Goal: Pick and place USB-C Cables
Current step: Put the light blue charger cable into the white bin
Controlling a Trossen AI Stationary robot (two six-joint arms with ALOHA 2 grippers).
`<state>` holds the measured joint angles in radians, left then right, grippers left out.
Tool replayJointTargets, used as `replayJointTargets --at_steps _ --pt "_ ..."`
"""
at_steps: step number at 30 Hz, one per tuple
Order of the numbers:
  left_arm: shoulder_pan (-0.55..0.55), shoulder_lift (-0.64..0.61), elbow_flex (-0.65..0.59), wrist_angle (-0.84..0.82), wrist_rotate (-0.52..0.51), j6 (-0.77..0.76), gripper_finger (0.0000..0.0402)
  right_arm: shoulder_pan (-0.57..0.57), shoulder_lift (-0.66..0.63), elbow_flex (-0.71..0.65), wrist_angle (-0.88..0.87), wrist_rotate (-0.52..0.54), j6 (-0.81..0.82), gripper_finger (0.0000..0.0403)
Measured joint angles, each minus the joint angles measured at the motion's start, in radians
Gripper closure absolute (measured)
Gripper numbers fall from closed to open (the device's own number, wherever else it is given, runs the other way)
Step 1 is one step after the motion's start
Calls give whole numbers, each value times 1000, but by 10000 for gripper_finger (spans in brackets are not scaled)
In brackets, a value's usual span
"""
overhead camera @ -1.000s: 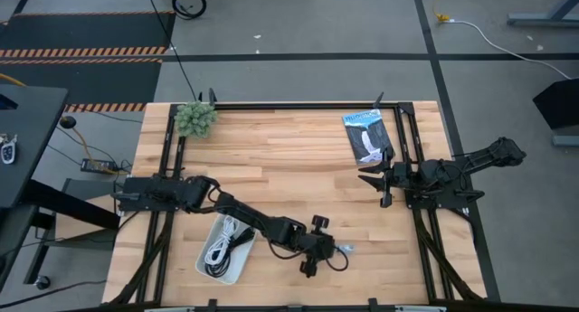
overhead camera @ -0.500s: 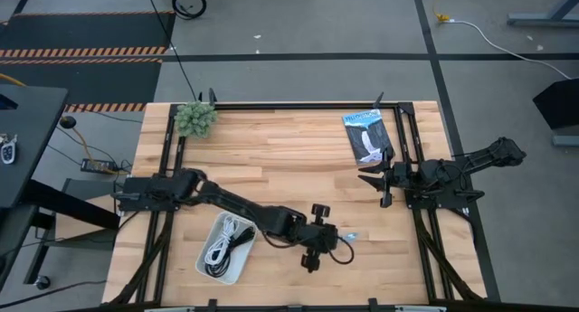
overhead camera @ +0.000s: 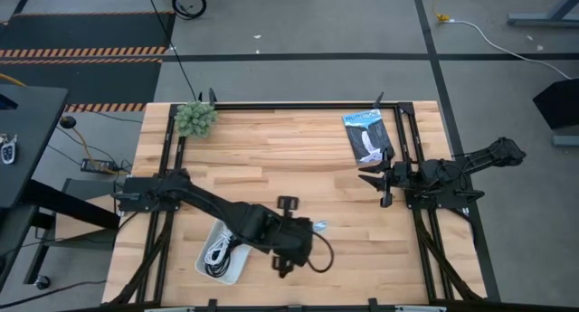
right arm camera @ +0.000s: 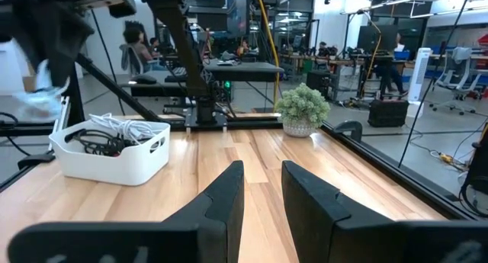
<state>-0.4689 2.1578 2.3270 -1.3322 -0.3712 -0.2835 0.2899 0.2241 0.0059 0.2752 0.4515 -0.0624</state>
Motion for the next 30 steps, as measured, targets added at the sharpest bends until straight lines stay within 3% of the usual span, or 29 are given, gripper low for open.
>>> replayJointTargets --at_steps 9,17,23,30 --pt "-128 -19 27 -245 81 -343 366 0 0 0 2 0 0 306" --pt "-250 -41 -48 -237 56 -459 371 0 0 0 5 0 0 306" --pt "-259 -184 -289 -239 56 -607 372 0 0 0 5 0 0 306" --pt "-326 -401 -620 -215 75 -994 365 0 0 0 21 0 0 306"
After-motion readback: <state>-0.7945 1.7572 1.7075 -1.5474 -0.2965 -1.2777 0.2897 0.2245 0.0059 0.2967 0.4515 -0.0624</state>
